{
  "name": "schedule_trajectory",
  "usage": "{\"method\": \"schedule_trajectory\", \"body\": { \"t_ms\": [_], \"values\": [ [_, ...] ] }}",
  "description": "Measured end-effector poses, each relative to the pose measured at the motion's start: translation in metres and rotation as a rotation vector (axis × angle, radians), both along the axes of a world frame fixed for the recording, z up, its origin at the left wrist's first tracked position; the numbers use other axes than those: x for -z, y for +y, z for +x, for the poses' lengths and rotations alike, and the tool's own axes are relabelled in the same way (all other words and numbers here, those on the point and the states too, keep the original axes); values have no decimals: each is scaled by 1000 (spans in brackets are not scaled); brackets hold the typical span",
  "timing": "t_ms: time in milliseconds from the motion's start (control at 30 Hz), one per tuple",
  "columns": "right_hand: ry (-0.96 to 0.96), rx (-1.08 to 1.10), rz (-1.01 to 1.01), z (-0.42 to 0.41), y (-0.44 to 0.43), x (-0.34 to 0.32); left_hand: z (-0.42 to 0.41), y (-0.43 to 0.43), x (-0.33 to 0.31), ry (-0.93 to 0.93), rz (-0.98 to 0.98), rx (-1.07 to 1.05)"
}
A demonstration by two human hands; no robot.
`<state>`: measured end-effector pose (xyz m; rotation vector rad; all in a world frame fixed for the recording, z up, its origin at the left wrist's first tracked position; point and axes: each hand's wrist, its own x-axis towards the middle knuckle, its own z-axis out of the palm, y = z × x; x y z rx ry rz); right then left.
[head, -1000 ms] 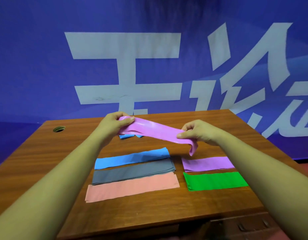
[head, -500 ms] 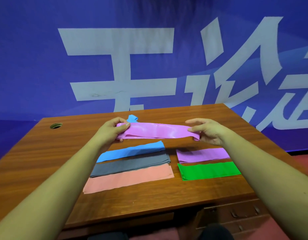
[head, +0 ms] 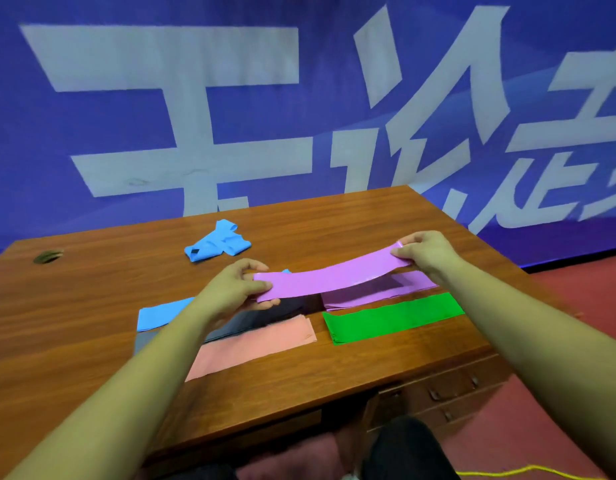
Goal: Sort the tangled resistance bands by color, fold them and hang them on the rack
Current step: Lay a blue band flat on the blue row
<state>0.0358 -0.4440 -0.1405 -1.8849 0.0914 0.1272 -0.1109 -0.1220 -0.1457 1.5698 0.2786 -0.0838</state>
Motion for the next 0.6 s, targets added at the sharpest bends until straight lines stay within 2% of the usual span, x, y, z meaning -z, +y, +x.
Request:
{"method": "schedule_trajectory", "body": {
  "t_ms": [133,267,467,600],
  "values": [
    [-38,92,-76,8,-23,15,15,-25,15,5,98,-24],
    [-29,160,-170,19,-47,24,36,-45,28,-12,317,-78],
    [-127,191,-329,30,-72,39,63,-71,37,-81,633,25],
    [-115,224,-402,36,-81,49,77,-87,41,-88,730,6]
  ]
}}
